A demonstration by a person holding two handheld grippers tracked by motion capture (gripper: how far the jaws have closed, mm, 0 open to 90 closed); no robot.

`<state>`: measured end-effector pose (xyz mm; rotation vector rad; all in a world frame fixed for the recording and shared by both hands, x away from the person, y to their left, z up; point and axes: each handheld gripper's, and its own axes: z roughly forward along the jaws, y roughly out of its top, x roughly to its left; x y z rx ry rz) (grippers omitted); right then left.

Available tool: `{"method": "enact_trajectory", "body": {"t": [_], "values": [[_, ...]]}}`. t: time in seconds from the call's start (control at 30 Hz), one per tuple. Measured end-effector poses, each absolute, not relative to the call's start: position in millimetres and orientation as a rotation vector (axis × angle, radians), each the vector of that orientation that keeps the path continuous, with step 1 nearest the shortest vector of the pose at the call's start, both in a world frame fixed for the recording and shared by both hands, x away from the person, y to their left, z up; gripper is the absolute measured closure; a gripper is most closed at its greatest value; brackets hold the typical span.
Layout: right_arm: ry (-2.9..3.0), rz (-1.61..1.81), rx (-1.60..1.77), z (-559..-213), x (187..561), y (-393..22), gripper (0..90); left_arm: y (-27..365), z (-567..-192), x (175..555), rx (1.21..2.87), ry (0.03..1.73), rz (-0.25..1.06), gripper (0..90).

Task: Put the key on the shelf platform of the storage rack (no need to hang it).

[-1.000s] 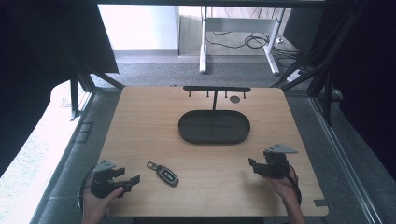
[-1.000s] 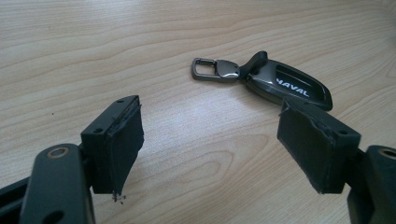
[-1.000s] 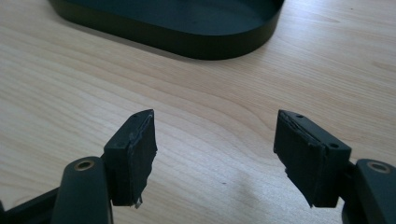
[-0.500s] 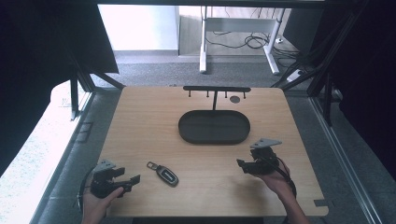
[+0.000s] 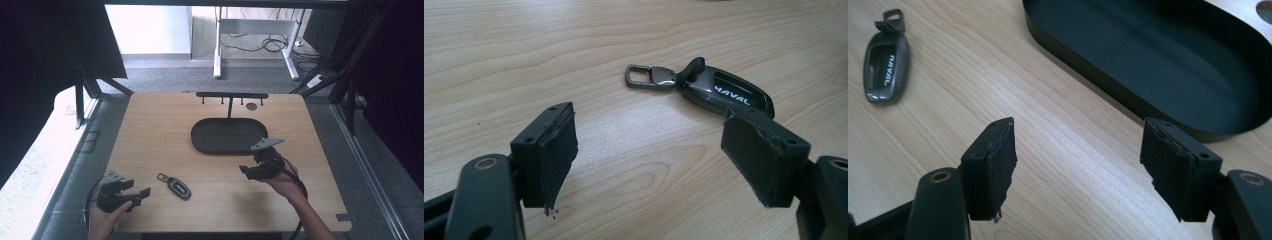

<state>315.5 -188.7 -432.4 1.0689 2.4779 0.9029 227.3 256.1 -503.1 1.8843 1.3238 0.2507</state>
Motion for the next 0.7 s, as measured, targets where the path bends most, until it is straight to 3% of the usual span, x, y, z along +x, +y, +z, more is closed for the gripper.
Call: {"method": "enact_trajectory", "body": {"t": [0.7], "values": [[2.534, 0.887, 0.98, -425.6, 316.8, -161.8, 31.4, 255.1, -503.4, 227.6, 1.892, 1.317, 0.246, 22.6]]}}
